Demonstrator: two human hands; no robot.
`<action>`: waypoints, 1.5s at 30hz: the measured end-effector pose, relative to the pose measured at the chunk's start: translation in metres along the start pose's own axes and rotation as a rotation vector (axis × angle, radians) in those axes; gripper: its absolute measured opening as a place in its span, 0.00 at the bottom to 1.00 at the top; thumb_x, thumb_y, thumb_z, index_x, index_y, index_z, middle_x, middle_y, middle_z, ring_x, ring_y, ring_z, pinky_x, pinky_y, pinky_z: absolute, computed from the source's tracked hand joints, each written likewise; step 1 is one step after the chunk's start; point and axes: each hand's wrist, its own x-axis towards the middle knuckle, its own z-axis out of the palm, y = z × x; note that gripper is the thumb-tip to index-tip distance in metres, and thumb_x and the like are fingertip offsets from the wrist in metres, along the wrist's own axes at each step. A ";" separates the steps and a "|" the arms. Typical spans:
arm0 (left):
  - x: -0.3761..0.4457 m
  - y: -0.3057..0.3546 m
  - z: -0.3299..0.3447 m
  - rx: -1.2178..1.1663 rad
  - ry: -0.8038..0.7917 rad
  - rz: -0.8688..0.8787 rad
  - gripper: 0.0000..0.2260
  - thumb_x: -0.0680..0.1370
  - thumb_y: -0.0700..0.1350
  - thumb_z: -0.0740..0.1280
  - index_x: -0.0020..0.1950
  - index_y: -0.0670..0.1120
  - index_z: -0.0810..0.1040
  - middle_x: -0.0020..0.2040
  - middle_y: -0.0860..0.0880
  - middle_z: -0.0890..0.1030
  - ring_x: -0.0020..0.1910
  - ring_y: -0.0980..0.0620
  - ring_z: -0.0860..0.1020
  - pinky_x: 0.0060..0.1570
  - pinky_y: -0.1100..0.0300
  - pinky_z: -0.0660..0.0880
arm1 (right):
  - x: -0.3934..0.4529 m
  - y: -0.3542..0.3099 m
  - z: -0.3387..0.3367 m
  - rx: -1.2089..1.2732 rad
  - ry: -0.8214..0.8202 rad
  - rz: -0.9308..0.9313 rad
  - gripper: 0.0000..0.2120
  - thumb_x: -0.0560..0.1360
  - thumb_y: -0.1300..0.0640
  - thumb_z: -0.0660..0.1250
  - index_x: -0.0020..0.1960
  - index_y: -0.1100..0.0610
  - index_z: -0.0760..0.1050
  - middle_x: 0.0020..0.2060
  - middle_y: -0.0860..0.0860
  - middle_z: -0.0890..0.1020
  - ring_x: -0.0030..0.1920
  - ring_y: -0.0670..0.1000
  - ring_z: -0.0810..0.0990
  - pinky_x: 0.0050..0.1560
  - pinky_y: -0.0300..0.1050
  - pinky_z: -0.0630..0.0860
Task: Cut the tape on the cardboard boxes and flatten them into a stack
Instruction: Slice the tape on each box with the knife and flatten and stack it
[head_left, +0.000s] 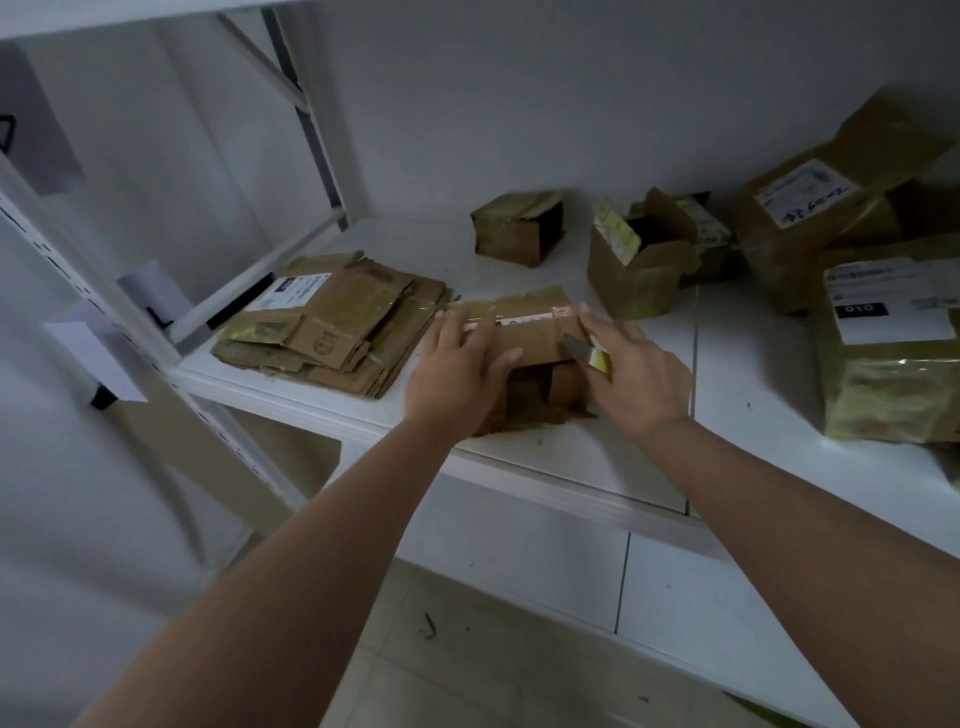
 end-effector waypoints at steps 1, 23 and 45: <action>-0.003 0.002 0.007 0.029 -0.057 -0.031 0.32 0.78 0.65 0.55 0.78 0.53 0.53 0.79 0.50 0.51 0.78 0.47 0.47 0.69 0.44 0.62 | -0.002 0.000 0.005 -0.014 -0.024 0.009 0.28 0.79 0.50 0.61 0.76 0.42 0.54 0.60 0.54 0.76 0.52 0.58 0.78 0.43 0.46 0.71; 0.001 -0.016 0.012 -0.144 -0.135 0.035 0.42 0.73 0.49 0.69 0.79 0.46 0.47 0.79 0.47 0.46 0.78 0.46 0.44 0.74 0.45 0.57 | -0.020 -0.016 0.021 0.082 -0.132 0.130 0.44 0.73 0.42 0.64 0.76 0.42 0.36 0.45 0.50 0.77 0.40 0.53 0.77 0.39 0.45 0.75; -0.024 -0.054 -0.065 0.135 -0.147 0.276 0.49 0.65 0.51 0.79 0.76 0.57 0.51 0.78 0.55 0.52 0.74 0.50 0.62 0.58 0.48 0.75 | -0.044 -0.010 -0.024 0.213 -0.062 -0.022 0.29 0.75 0.52 0.65 0.73 0.45 0.58 0.57 0.48 0.81 0.51 0.59 0.80 0.43 0.45 0.70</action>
